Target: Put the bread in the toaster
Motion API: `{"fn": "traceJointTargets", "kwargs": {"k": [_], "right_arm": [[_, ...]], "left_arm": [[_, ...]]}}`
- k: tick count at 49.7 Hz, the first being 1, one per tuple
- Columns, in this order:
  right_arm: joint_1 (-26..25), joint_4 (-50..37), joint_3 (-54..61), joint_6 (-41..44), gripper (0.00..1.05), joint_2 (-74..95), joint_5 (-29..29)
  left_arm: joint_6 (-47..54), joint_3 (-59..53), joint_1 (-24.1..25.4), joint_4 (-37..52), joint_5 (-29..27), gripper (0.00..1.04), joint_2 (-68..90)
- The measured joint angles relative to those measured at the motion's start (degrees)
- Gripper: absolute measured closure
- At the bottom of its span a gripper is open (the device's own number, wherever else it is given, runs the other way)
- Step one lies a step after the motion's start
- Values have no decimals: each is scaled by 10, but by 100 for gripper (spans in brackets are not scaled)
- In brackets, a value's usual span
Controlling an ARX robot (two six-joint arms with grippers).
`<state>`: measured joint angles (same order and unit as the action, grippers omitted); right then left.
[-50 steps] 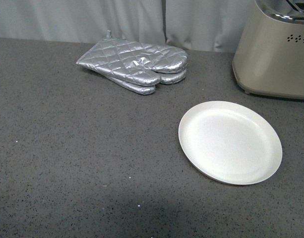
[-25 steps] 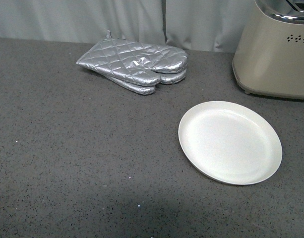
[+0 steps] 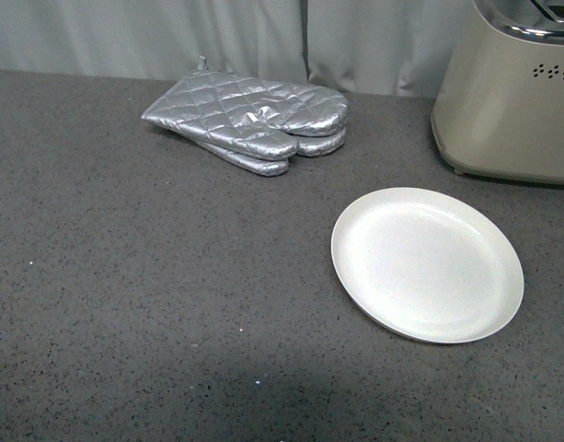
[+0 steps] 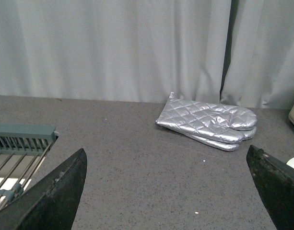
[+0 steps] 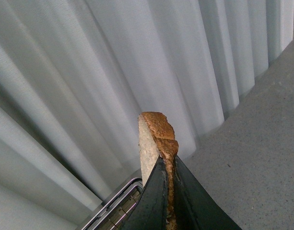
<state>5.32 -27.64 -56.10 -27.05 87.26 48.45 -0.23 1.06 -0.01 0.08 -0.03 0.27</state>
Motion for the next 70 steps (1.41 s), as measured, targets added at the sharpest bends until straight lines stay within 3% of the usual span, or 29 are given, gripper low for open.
{"fn": "traceJointTargets", "kwargs": {"k": [18,52,70], "right_arm": [[24,-13,-46,45,104,81,58],[30,55,-72,-2,104,140,125],[35,-40,-79,66,104,140,180]], "left_arm": [[0,0,0,0,0,7,0],[0,0,0,0,0,7,0],[0,0,0,0,0,7,0]]}}
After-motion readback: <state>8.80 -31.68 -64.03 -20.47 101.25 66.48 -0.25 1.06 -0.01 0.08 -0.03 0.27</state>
